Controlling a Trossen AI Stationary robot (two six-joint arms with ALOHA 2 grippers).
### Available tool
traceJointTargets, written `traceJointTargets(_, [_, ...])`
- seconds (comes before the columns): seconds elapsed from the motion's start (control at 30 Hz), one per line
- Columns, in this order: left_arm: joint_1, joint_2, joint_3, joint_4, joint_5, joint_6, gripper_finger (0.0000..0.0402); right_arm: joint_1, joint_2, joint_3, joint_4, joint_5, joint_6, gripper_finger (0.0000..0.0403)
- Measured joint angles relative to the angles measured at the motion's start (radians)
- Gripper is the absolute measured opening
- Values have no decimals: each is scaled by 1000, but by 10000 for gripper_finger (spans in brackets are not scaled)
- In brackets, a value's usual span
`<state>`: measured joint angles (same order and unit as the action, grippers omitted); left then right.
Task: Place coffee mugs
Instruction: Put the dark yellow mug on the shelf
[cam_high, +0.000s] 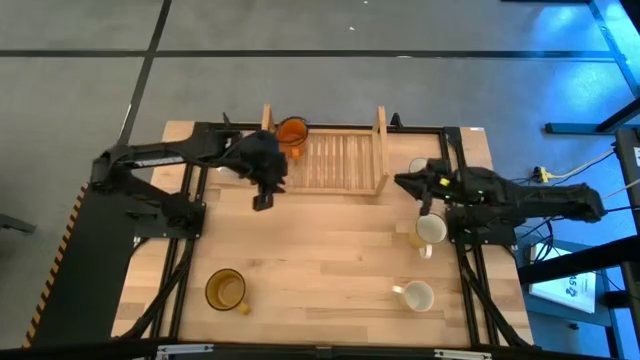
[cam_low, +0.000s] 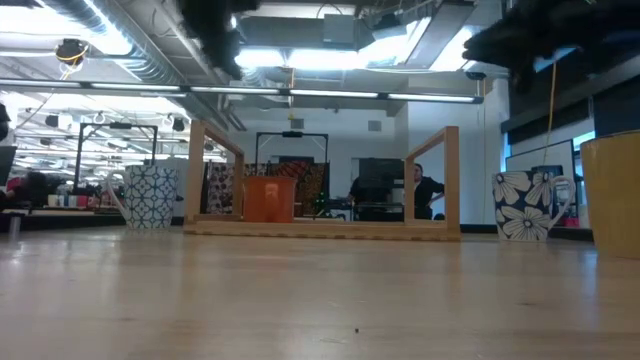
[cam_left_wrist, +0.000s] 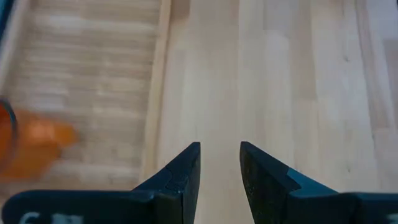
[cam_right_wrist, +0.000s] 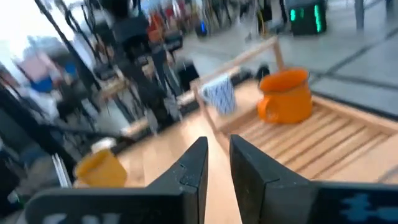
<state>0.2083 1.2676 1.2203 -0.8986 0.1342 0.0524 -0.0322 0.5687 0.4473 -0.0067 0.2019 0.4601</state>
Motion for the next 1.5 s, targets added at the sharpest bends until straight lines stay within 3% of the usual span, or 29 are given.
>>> traceJointTargets(0.13, [-31, -131, -98, 12, 4, -87, 107, 0, 222, 168, -26, -57, -55, 56])
traceJointTargets(0.37, [-120, -290, -114, -22, 31, -175, 107, 1, 540, 418, -16, -130, -102, 56])
traceJointTargets(0.57, [-196, -304, -115, -105, 43, -311, 107, 74, 746, 576, 3, -122, -176, 56])
traceJointTargets(0.73, [-231, -276, -115, -74, 43, -339, 112, 143, 866, 655, 17, -101, -185, 56])
traceJointTargets(0.93, [-232, -210, -114, -51, 33, -374, 149, 218, 895, 673, 87, 6, -172, 56])
traceJointTargets(1.03, [-241, -158, -115, -69, -34, -447, 164, 262, 895, 674, 90, 68, -172, 56])
traceJointTargets(1.13, [-261, -124, -115, -75, 46, -457, 166, 309, 895, 674, 71, 104, -172, 56])
traceJointTargets(1.23, [-327, -122, -115, -80, 138, -492, 166, 348, 895, 673, 26, 133, -172, 56])
traceJointTargets(1.37, [-447, -121, -115, -146, 18, -624, 166, 389, 895, 673, -1, 148, -171, 56])
traceJointTargets(1.5, [-574, -121, -115, -215, 8, -752, 166, 421, 895, 673, -74, 148, -175, 56])
